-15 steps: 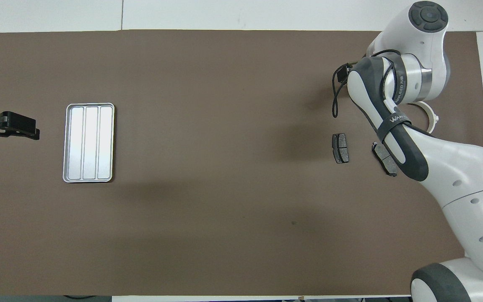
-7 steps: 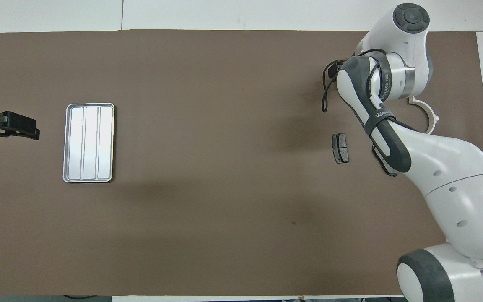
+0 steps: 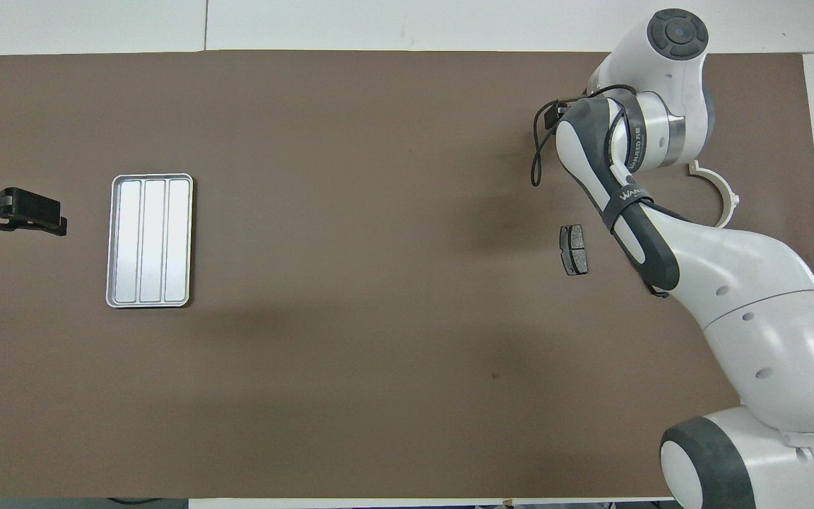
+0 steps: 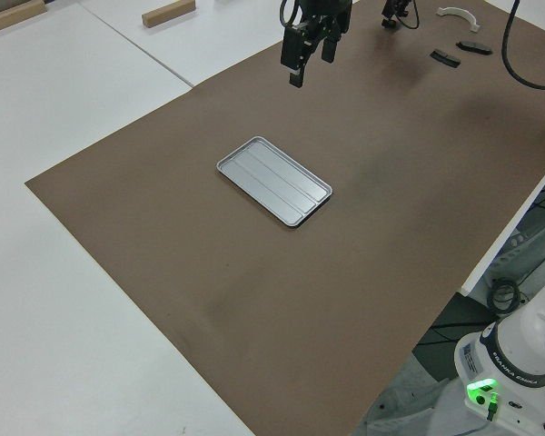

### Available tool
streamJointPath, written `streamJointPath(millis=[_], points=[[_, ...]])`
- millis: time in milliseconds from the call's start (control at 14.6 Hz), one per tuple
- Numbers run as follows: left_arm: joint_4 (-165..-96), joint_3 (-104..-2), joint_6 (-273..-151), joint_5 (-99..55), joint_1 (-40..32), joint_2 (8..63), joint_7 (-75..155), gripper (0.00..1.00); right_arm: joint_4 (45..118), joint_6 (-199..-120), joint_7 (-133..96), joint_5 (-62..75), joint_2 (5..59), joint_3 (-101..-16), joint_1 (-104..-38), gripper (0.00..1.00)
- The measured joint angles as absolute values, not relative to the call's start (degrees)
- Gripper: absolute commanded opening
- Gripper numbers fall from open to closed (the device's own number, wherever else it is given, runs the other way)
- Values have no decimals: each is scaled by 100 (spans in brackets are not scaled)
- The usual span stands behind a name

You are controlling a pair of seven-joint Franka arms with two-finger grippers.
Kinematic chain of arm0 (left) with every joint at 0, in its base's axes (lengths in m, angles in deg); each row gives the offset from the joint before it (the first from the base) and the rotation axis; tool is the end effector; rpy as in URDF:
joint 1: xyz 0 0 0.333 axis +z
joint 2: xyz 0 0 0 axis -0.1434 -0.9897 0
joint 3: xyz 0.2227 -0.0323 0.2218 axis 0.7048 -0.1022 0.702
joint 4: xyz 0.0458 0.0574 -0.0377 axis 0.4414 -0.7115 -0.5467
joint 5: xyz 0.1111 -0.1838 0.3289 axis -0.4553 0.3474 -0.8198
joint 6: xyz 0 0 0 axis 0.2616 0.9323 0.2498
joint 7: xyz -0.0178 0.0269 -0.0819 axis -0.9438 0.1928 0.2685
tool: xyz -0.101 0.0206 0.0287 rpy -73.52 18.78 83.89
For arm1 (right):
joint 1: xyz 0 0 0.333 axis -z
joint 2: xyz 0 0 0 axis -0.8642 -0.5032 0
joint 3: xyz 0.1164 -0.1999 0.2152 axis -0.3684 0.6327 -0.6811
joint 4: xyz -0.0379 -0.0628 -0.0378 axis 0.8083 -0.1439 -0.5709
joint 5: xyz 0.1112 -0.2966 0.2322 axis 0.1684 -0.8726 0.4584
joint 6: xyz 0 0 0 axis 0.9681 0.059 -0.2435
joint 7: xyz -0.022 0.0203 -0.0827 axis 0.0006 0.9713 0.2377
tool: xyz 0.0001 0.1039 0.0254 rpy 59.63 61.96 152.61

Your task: Pick bearing gear from pile to tray

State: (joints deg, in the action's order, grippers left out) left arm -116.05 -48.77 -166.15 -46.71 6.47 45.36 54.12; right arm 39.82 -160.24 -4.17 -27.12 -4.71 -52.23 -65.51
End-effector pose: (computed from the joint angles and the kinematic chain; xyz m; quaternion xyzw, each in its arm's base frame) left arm 0.5555 -0.0042 0.5878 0.9997 0.0081 -0.0229 0.0005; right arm 0.7750 0.0839 0.2844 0.9991 0.0144 0.0378 0.0131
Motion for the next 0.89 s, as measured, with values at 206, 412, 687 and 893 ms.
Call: streamJointPath(millis=[206, 412, 687, 893], points=[[-11605, -4877, -16615, -4671, 647, 4536, 5412, 100, 3970, -16074, -368, -2759, -496, -5223, -6553, 76], [-11605, -4877, -16615, -4671, 647, 4535, 5412, 100, 3953, -16074, -358, -2761, -497, -5222, -6544, 69], [-11605, -4877, -16615, -4671, 647, 4536, 5412, 100, 3949, -16074, -355, -2761, -501, -5219, -6513, 51], [-11605, -4877, -16615, -4671, 647, 4535, 5412, 100, 3938, -16075, -354, -2752, -501, -5223, -6511, 31]])
